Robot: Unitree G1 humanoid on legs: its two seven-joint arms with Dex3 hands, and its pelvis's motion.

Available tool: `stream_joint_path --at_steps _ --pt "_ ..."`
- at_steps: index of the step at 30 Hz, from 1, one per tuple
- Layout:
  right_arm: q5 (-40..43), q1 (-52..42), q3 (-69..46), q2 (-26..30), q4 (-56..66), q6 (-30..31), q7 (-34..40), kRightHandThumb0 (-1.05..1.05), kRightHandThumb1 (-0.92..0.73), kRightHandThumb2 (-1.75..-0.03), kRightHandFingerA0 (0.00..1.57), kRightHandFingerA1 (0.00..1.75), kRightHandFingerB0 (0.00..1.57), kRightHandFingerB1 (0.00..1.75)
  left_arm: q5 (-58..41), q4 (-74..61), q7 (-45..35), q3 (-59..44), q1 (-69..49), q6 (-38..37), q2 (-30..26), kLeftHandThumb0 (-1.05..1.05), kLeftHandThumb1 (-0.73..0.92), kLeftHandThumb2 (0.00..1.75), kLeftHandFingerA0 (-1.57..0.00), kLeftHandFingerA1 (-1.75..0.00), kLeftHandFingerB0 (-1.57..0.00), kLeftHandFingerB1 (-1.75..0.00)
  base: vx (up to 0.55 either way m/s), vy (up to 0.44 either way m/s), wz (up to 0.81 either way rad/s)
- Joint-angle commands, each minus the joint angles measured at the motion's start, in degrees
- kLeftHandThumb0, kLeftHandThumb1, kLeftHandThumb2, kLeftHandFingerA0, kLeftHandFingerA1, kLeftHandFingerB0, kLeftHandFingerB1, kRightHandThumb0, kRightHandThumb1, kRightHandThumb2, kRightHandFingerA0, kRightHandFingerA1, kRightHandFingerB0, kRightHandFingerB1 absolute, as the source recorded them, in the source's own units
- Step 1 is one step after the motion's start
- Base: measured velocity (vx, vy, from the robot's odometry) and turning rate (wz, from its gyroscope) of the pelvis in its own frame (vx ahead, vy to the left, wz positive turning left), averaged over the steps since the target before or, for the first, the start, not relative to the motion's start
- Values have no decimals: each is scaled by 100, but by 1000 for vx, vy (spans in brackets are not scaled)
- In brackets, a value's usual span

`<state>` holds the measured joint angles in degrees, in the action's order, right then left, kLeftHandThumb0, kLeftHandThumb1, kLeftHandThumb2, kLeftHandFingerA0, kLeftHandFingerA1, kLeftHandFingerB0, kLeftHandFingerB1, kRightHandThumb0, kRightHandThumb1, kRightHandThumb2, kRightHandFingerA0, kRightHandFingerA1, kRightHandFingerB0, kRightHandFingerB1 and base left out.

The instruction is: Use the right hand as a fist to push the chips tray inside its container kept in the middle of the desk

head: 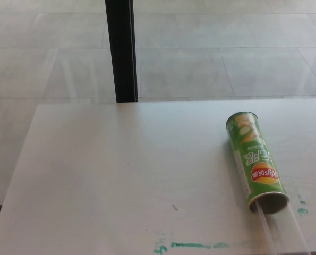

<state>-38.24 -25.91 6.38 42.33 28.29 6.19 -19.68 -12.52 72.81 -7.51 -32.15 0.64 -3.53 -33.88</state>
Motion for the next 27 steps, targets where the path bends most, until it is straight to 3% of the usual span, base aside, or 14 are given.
stream_joint_path --at_steps 1,3,4,7,8,9,10,11,12,16,20,21,23,27 --pt "-1044 198 37 -313 -143 312 549 -82 -65 -60 103 102 52 67 -115 1 94 -54 -14 -41 -108 -79 92 68 -55 -72 -43 -51 0 0 0" --pt "-977 232 21 -410 -145 226 619 -83 -67 -60 106 103 42 70 -77 -4 119 -22 -13 -44 -112 -79 92 71 -54 -69 -40 -50 0 0 0" --pt "-944 249 26 -494 -128 242 599 -82 -51 -99 104 101 41 70 -71 -13 104 -15 -19 -46 -124 -76 72 111 -53 -74 -37 -59 0 0 0" --pt "-966 307 20 -582 -145 213 537 -82 -51 -99 103 103 39 69 -76 -21 132 -19 11 -28 -138 -76 72 111 -54 -74 -38 -60 0 0 0" --pt "-982 320 23 -667 -130 249 541 -82 -67 -61 105 101 39 68 -86 -21 101 -25 2 -36 -136 -80 92 70 -54 -74 -40 -50 0 0 0" --pt "-1043 351 59 -692 -167 176 635 -82 -68 -60 109 104 40 69 -178 -30 17 -105 -1 6 -146 -76 72 110 -51 -73 -36 -59 0 0 0" --pt "-933 359 37 -798 -156 197 605 -79 -48 -98 108 108 41 70 -141 -32 56 -81 1 2 -154 -78 92 69 -55 -74 -41 -50 0 0 0" --pt "-964 376 46 -834 -179 196 614 -82 -67 -60 108 105 40 70 -154 -36 34 -95 -4 -12 -147 -74 72 110 -53 -75 -37 -59 0 0 0" --pt "-978 390 49 -863 -195 192 604 -83 -68 -60 107 105 38 69 -149 -30 18 -91 -6 -20 -148 -78 92 69 -54 -70 -40 -49 0 0 0" --pt "-1034 441 64 -856 -255 30 629 -84 -68 -61 110 105 41 72 -137 40 56 -89 26 6 -157 -78 92 67 -54 -73 -41 -49 0 0 0" --pt "-1036 548 93 -893 -319 6 597 -83 -67 -60 110 104 41 74 -99 48 93 -45 46 4 -168 -75 92 69 -55 -70 -40 -48 0 0 0" --pt "-1034 576 107 -906 -345 -1 601 -83 -66 -60 111 107 43 72 -103 45 70 -46 39 -16 -167 -74 72 110 -54 -74 -38 -59 0 0 0" --pt "-1107 704 194 -919 -449 -14 579 -83 -68 -60 107 105 42 72 -199 39 2 -131 45 23 -157 -78 92 67 -57 -73 -41 -48 0 0 0" --pt "-1147 832 256 -896 -596 -66 610 -84 -67 -60 107 105 43 73 -201 29 78 -137 57 41 -149 -80 91 67 -57 -76 -43 -49 0 0 0"
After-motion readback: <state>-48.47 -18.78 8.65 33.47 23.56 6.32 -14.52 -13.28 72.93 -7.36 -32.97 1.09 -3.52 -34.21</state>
